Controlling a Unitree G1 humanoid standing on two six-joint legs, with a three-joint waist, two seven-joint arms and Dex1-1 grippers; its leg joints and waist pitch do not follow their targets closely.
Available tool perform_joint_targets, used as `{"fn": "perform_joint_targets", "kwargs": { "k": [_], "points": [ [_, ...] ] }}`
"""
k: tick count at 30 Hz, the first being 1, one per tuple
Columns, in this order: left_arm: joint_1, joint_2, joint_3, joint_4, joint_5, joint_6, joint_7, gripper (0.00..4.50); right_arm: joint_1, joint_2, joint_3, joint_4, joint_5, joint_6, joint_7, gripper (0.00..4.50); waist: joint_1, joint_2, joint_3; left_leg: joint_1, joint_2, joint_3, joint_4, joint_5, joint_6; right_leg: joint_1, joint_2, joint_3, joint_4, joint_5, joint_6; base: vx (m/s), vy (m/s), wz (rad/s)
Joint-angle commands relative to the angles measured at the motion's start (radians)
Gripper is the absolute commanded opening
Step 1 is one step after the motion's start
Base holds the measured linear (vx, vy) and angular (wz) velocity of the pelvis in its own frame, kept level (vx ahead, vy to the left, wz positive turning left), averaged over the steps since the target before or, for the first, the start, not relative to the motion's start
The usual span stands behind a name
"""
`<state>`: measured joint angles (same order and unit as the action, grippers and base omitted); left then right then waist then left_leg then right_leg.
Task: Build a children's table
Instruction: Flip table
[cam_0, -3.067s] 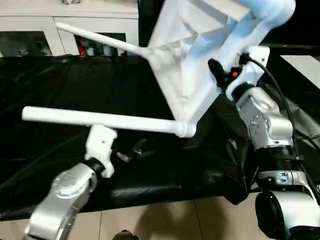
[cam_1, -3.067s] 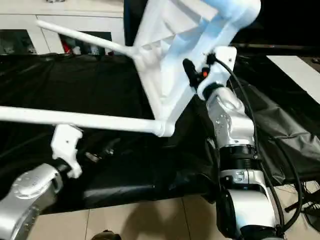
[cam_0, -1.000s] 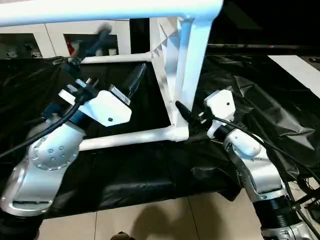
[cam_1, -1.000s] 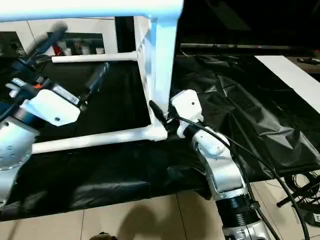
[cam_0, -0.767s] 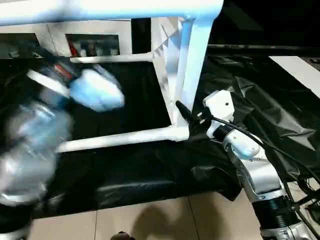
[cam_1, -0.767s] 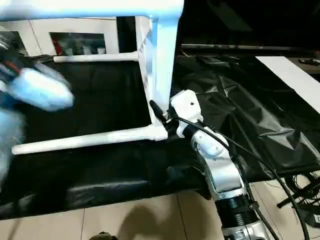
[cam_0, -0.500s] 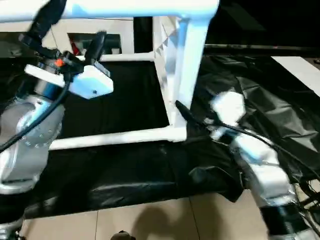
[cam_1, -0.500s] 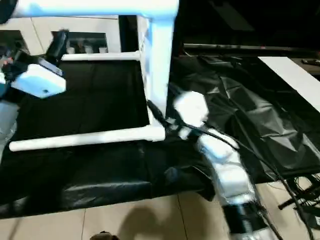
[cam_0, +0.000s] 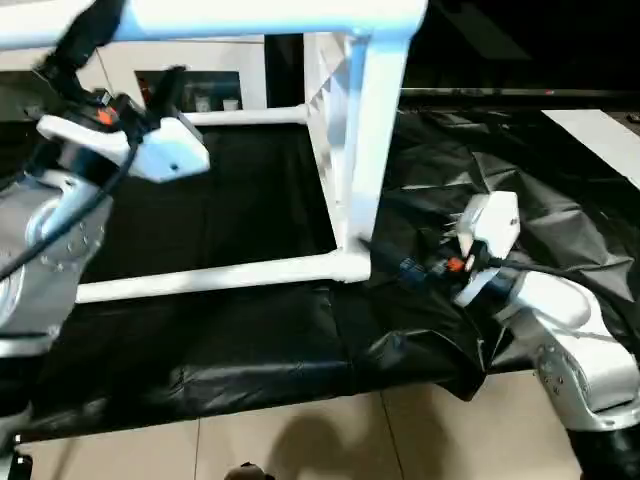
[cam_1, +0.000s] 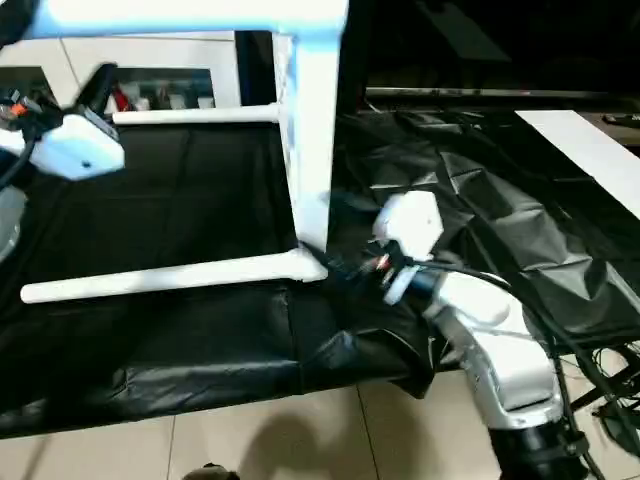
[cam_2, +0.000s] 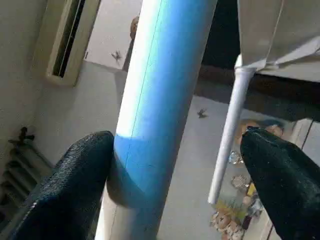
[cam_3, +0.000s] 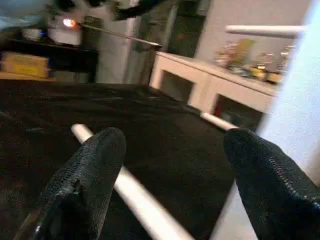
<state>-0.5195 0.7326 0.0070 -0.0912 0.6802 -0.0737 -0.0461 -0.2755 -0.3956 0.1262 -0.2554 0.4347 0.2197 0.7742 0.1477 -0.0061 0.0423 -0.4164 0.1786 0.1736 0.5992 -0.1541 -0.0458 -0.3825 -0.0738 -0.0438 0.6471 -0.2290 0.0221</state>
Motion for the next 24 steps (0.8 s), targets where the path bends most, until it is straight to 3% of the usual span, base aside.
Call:
{"fn": "perform_joint_targets", "kwargs": {
  "k": [1, 7, 8, 13, 19, 24],
  "points": [
    [-0.043, 0.017, 0.023, 0.045, 0.014, 0.018, 0.012, 4.5, -0.006, 0.007, 0.029, -0.023, 0.009, 0.018, 0.019, 3.51, 0.004, 0.018, -0.059, 0.045, 0.048, -0.037, -0.082, -0.385, -0.055, 0.007, -0.067, 0.037, -0.083, -0.168, -0.143, 0.0, 0.0, 0.0],
    [-0.073, 0.017, 0.017, 0.076, 0.003, 0.019, 0.009, 4.5, -0.021, 0.024, 0.053, -0.033, 0.006, 0.044, 0.015, 3.51, 0.009, 0.023, -0.061, 0.046, 0.051, -0.039, -0.084, -0.376, -0.064, 0.004, -0.067, 0.037, -0.08, -0.129, -0.147, 0.0, 0.0, 0.0],
    [-0.078, 0.003, 0.03, 0.069, -0.042, 0.019, -0.011, 4.33, -0.025, 0.026, 0.056, -0.037, 0.008, 0.05, 0.011, 3.54, 0.012, 0.02, -0.062, 0.045, 0.051, -0.038, -0.083, -0.366, -0.063, 0.005, -0.069, 0.036, -0.078, -0.115, -0.149, 0.0, 0.0, 0.0],
    [-0.074, -0.016, 0.06, 0.059, -0.1, 0.044, -0.042, 4.05, -0.03, 0.04, 0.064, -0.038, 0.002, 0.055, 0.004, 3.55, 0.02, 0.023, -0.062, 0.044, 0.049, -0.036, -0.082, -0.355, -0.064, 0.004, -0.07, 0.037, -0.077, -0.108, -0.151, 0.0, 0.0, 0.0],
    [-0.073, -0.027, 0.072, 0.038, -0.143, 0.062, -0.066, 3.42, -0.029, 0.052, 0.068, -0.045, 0.004, 0.058, 0.005, 3.55, 0.024, 0.025, -0.061, 0.047, 0.051, -0.039, -0.086, -0.398, -0.076, 0.001, -0.07, 0.038, -0.081, -0.151, -0.142, 0.0, 0.0, 0.0],
    [-0.065, -0.032, 0.067, 0.019, -0.173, 0.078, -0.106, 2.98, -0.031, 0.067, 0.061, -0.06, 0.056, 0.077, 0.021, 3.55, 0.026, 0.027, -0.059, 0.046, 0.052, -0.041, -0.087, -0.416, -0.079, 0.001, -0.071, 0.038, -0.083, -0.167, -0.138, 0.0, 0.0, 0.0]
  ]
}}
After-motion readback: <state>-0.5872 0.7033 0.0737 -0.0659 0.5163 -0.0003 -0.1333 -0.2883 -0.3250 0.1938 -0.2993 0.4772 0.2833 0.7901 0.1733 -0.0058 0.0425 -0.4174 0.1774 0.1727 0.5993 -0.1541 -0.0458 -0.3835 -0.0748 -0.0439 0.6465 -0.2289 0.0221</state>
